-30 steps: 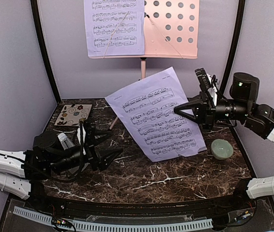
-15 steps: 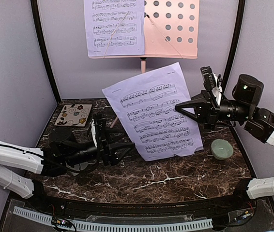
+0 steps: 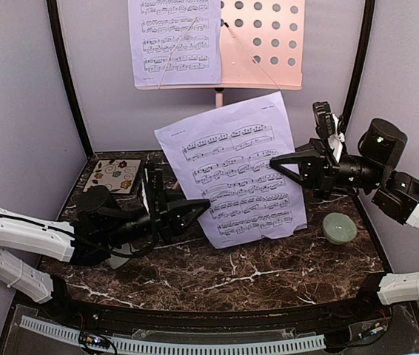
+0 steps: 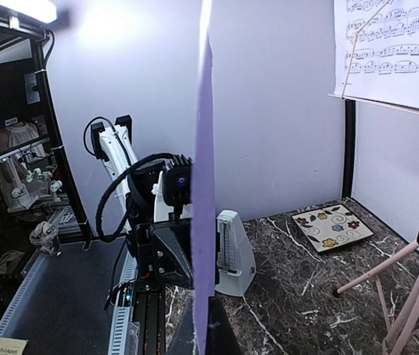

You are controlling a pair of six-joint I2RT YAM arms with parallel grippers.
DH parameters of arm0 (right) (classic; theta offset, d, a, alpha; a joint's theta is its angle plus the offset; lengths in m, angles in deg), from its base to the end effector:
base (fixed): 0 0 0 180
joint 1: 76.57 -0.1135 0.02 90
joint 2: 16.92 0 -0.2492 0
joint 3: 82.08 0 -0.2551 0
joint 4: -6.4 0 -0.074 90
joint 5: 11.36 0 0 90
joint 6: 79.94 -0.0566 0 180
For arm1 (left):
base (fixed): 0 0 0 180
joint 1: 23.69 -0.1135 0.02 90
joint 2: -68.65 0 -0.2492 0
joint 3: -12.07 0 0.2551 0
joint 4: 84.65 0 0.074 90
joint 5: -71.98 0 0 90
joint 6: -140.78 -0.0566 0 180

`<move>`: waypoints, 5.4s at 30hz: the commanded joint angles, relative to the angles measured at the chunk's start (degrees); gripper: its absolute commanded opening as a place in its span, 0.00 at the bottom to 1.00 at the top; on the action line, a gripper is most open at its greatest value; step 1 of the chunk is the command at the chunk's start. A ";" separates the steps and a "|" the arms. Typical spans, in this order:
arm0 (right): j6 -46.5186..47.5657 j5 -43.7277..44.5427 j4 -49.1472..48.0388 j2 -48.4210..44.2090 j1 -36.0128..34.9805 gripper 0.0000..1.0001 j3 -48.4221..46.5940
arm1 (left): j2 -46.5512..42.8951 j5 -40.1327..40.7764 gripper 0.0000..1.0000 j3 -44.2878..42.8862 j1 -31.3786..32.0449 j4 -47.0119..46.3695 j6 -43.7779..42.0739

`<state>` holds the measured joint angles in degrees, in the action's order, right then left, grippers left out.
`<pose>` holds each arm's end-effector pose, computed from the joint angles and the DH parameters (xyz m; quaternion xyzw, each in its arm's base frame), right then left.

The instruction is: Set up the instrument practice props

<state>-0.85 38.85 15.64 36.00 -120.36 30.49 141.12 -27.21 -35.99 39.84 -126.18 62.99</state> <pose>0.1436 0.1879 0.3870 -0.4205 0.5366 0.5229 0.5118 0.1262 -0.2738 0.2839 0.3145 0.5058 -0.5298 0.6038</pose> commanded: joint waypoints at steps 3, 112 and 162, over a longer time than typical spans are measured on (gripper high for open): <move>-4.26 3.05 -8.34 -1.10 0.67 0.00 2.37 | -1.17 -0.78 0.05 -2.67 -0.07 -4.29 0.70; 25.80 46.95 -10.87 36.26 -1.64 0.00 -43.19 | 16.18 19.59 0.00 -86.22 -16.76 61.15 -5.93; 30.13 41.83 -16.18 36.02 -1.00 0.00 -39.46 | 35.57 2.99 0.00 -108.85 -17.85 64.33 -14.27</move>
<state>29.77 84.40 1.57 72.68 -121.01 -9.07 175.83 -21.57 -142.28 22.68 -63.01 49.57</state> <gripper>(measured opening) 0.025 0.010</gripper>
